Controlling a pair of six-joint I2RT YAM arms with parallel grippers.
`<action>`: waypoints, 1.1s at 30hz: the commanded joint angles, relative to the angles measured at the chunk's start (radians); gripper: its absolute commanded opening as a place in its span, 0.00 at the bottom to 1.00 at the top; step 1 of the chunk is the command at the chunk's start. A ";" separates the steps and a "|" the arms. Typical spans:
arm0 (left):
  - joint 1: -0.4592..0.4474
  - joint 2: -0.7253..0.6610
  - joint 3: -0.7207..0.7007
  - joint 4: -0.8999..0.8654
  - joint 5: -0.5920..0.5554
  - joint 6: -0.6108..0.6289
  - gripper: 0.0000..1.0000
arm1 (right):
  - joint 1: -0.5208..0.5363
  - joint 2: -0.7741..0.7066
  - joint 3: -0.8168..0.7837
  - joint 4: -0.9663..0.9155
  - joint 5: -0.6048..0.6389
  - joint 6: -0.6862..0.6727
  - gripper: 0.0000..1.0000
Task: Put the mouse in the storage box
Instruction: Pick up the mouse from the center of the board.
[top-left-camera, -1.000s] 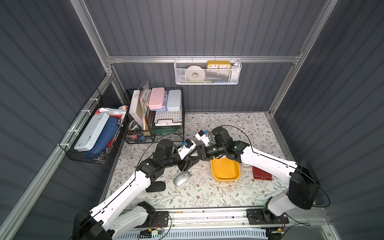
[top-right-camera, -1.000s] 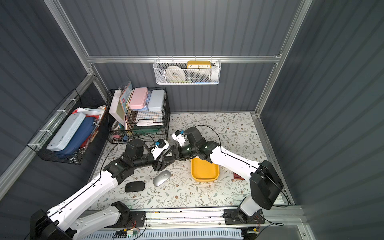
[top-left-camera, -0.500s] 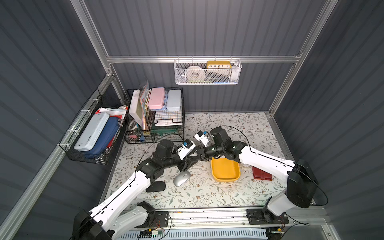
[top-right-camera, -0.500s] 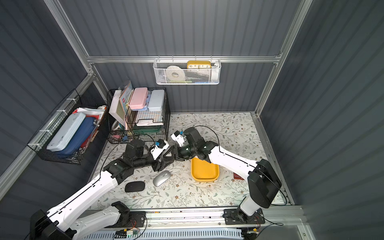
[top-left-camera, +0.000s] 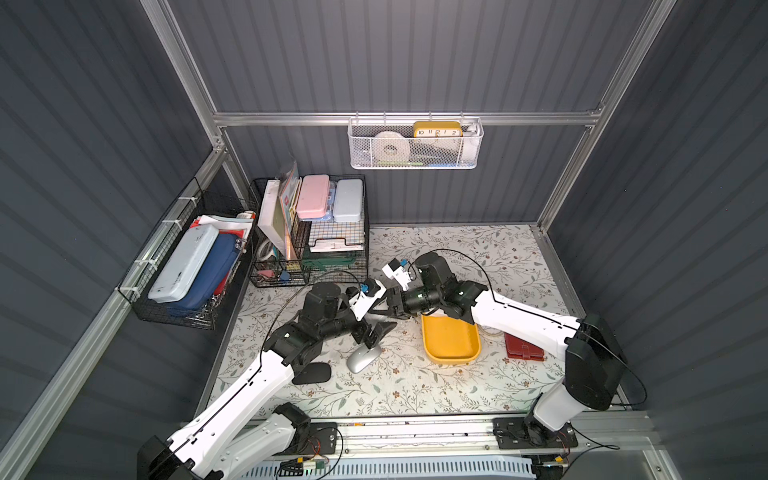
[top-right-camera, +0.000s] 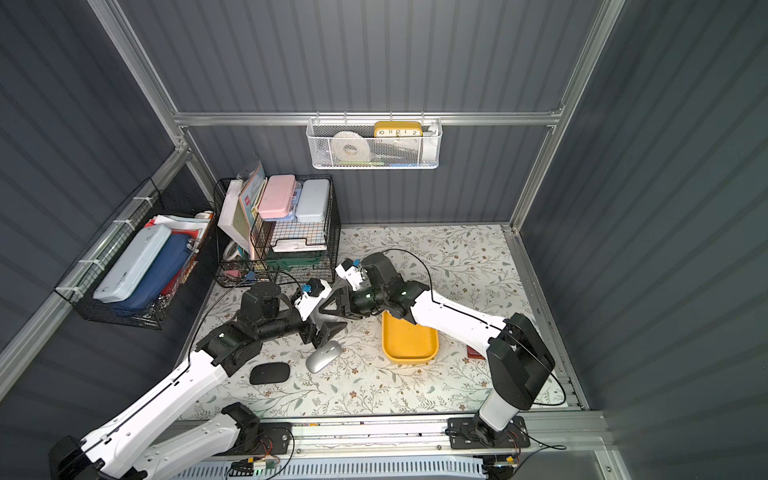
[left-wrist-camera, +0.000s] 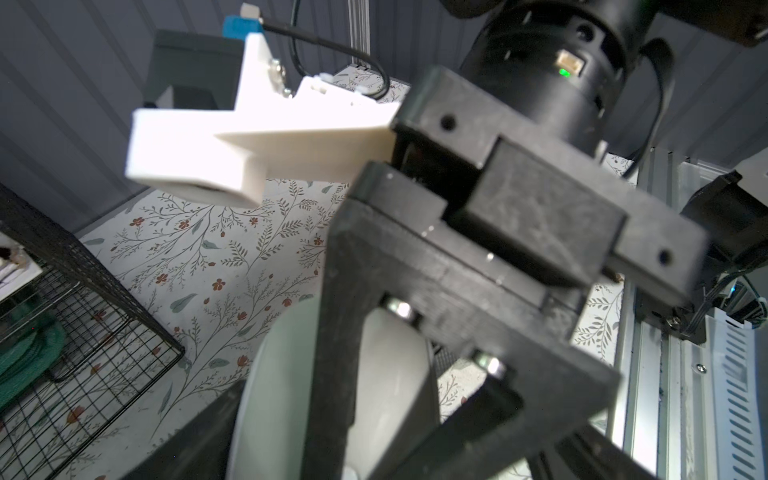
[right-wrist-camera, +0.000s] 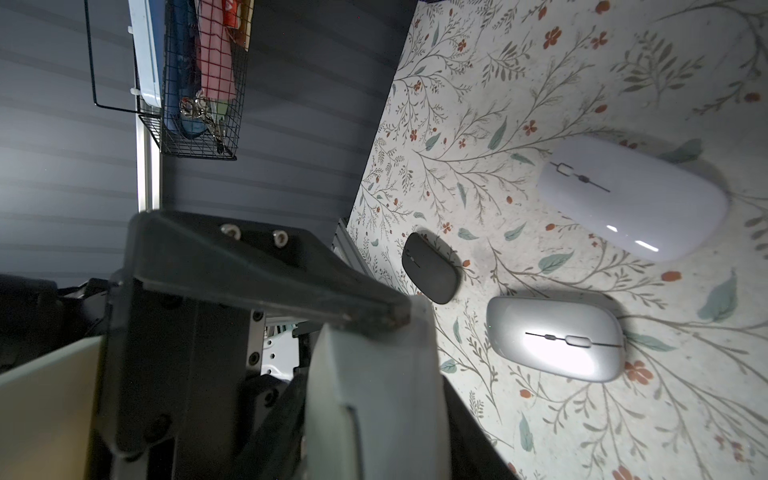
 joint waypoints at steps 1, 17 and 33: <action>-0.005 -0.030 0.019 -0.074 -0.093 -0.052 0.99 | -0.036 -0.001 0.016 0.037 0.029 -0.023 0.24; -0.005 -0.139 0.081 -0.372 -0.489 -0.207 0.99 | -0.360 -0.212 -0.192 -0.050 0.113 -0.145 0.24; -0.005 -0.285 -0.023 -0.343 -0.503 -0.223 0.99 | -0.573 -0.382 -0.377 -0.087 0.203 -0.191 0.25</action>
